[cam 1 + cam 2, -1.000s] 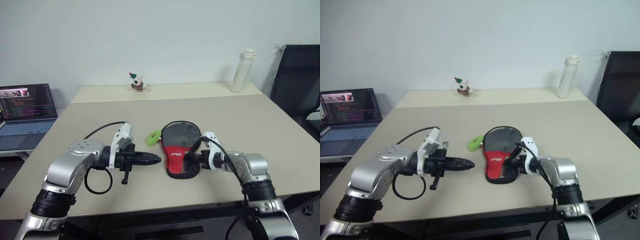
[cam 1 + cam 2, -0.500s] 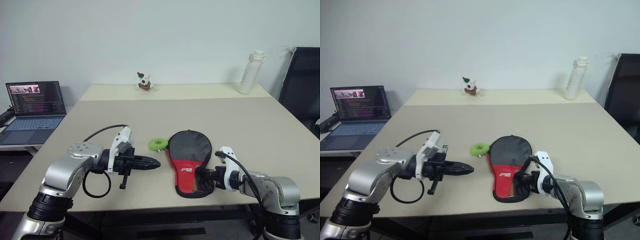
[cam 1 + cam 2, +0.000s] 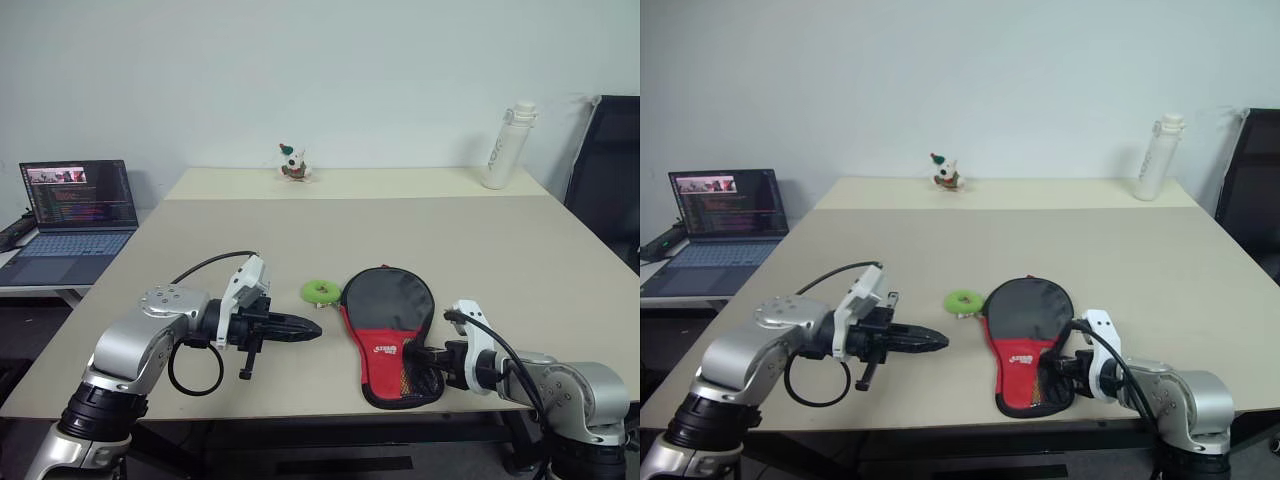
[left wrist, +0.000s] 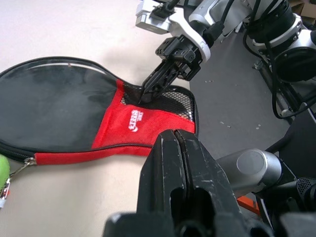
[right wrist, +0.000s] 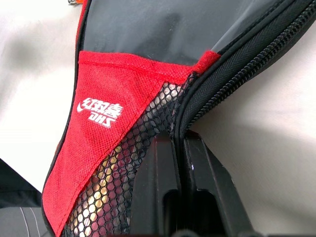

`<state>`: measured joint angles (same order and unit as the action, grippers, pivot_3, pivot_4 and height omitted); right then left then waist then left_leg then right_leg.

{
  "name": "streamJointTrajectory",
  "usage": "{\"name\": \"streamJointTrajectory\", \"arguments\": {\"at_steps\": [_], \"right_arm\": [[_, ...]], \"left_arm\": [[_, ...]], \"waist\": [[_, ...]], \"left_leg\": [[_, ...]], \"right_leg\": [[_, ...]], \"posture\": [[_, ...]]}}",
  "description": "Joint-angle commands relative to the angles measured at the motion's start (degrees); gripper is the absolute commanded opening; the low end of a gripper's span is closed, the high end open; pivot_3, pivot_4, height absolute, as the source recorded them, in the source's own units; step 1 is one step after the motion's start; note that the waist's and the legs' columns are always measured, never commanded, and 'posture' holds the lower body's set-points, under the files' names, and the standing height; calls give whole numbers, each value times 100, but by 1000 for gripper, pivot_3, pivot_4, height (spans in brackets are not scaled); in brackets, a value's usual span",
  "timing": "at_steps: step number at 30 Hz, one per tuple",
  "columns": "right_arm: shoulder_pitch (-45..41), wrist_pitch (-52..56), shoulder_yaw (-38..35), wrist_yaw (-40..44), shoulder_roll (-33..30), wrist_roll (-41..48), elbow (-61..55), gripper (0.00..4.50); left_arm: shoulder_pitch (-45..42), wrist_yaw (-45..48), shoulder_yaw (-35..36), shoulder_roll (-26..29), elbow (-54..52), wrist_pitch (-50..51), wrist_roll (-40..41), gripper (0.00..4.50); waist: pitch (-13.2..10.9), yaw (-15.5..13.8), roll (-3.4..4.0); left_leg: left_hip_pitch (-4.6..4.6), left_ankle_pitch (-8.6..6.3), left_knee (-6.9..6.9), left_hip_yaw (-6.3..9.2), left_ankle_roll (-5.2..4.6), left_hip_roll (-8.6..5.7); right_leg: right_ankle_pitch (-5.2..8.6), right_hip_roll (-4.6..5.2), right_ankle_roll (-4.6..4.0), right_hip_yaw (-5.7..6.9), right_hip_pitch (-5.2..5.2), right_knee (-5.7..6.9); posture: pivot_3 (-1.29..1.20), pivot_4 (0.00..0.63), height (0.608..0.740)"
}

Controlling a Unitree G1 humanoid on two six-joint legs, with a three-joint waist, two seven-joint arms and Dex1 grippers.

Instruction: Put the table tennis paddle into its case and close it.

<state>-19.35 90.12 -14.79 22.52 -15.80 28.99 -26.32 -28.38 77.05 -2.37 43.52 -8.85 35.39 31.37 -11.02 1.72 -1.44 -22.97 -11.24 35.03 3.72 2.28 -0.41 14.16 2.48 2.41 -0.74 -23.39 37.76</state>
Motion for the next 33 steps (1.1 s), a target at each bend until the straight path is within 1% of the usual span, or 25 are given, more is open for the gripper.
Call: {"name": "streamJointTrajectory", "arguments": {"at_steps": [1,5,11,18,21,25,28,32,33], "right_arm": [[123,179,-104,-16,-66,103,-220,21],[122,146,-72,-61,-23,106,-202,21],[168,118,-84,-53,-122,118,-197,21],[94,71,-42,-213,-18,54,-133,21],[88,91,-122,-266,-24,55,-157,766],[151,200,-277,-150,-197,186,-362,2097],[224,236,-377,119,-517,423,-538,3137],[161,-46,-381,671,-1176,806,-738,4472],[87,-196,-430,802,-1285,892,-734,4472]], "left_arm": [[-87,62,-19,55,25,-146,-8,0],[-100,66,-54,54,66,-201,-16,0],[-101,61,-75,62,99,-243,-20,0],[-89,33,-90,48,106,-274,-18,0],[-72,9,-95,47,99,-292,-14,0],[-21,-24,-86,56,67,-304,-5,0],[13,-38,-78,68,62,-324,-17,0],[24,-111,-49,55,73,-340,-36,0],[29,-135,-42,51,80,-342,-41,0]], "waist": [[0,-1,0],[0,0,-1],[0,-1,-1],[0,0,-1],[0,0,-1],[0,3,-2],[0,-6,-2],[-3,-2,-6],[-3,-2,-6]], "left_leg": [[0,0,0,0,0,0],[-1,0,0,0,0,0],[-1,-1,-1,0,0,0],[-2,-2,-2,1,0,1],[-1,-1,-1,1,0,1],[0,-1,-2,0,0,1],[-2,-1,-1,2,0,1],[-2,-2,-1,-3,0,1],[-2,-2,-2,-2,0,1]], "right_leg": [[0,0,0,1,0,0],[0,0,0,0,0,-1],[0,0,0,1,0,-3],[1,0,0,1,0,-5],[0,0,0,1,0,-5],[0,-1,0,1,0,-5],[1,1,0,1,1,-6],[1,2,0,0,4,-13],[1,1,0,0,3,-13]], "posture": [[0,150,740],[0,150,740],[0,150,740],[0,150,740],[0,150,740],[0,150,740],[0,150,740],[0,150,740],[0,150,740]]}}
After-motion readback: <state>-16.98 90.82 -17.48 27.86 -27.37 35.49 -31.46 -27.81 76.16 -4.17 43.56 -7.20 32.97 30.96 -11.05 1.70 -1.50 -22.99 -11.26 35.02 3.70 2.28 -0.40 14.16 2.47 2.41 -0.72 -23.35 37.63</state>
